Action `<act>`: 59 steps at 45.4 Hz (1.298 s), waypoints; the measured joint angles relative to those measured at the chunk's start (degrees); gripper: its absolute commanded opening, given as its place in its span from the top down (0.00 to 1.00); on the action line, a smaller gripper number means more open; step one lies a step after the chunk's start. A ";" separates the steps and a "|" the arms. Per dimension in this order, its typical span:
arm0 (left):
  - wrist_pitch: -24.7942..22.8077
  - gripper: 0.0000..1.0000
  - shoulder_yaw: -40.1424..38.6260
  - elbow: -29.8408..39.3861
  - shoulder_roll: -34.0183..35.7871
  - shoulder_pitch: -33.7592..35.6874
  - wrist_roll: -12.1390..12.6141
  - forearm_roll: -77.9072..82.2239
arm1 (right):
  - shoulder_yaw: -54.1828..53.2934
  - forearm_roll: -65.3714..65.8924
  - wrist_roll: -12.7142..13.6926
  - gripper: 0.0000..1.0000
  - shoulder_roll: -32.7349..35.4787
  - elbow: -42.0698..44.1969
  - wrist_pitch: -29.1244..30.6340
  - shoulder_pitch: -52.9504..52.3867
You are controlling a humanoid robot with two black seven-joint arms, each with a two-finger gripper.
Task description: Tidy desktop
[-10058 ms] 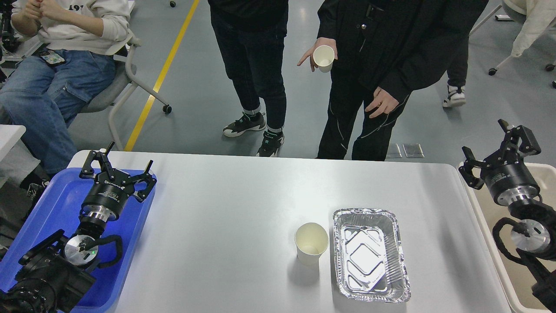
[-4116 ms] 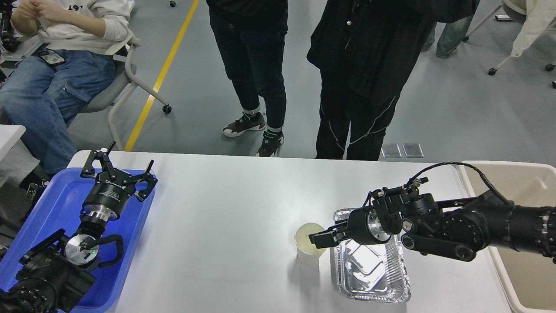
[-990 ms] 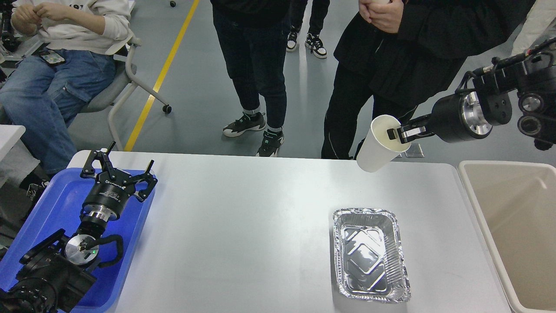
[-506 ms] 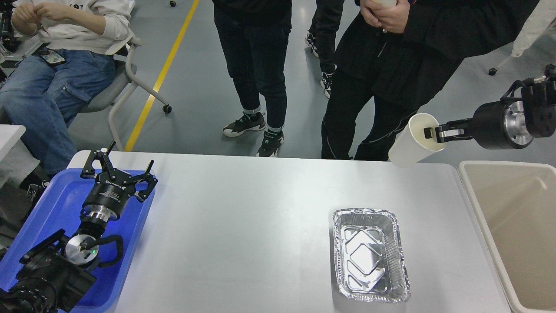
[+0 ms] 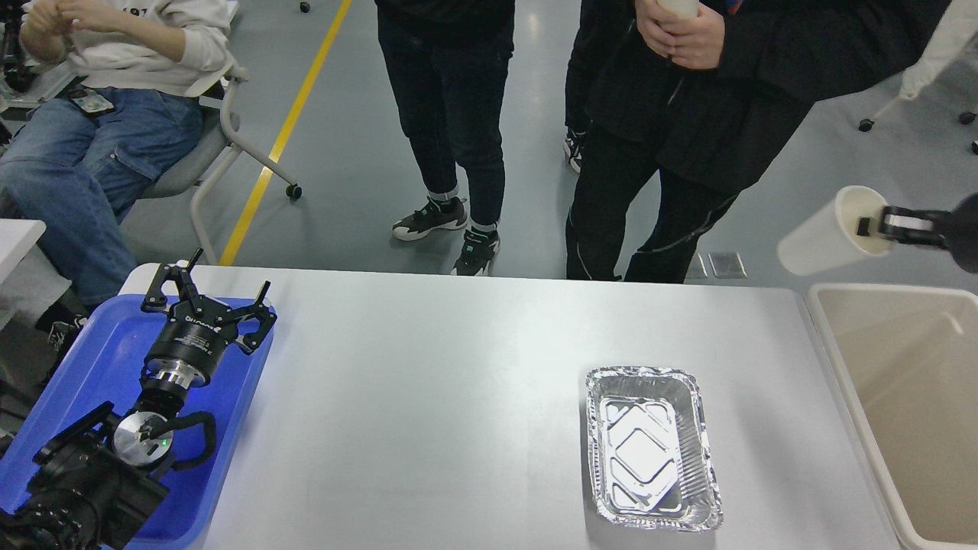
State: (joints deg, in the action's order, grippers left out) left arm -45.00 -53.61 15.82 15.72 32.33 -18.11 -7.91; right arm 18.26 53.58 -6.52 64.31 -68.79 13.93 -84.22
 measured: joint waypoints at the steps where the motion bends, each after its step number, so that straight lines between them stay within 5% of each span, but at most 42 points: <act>1: 0.00 0.00 0.00 0.00 0.00 0.00 0.00 0.00 | -0.04 -1.44 -0.02 1.00 0.20 0.85 -0.17 0.52; 28: 0.00 0.00 0.00 0.00 0.01 -0.02 0.00 0.00 | -3.85 -32.07 -1.21 1.00 0.57 17.41 -2.37 15.28; 59: 0.00 0.00 0.00 0.00 -0.02 -0.07 0.00 0.00 | -26.87 -47.00 -2.46 1.00 -8.26 32.28 -7.78 45.31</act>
State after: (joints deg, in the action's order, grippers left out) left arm -45.00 -53.61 15.82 15.70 32.26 -18.10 -7.91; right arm -8.61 6.58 -8.98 56.05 -36.51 6.15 -38.90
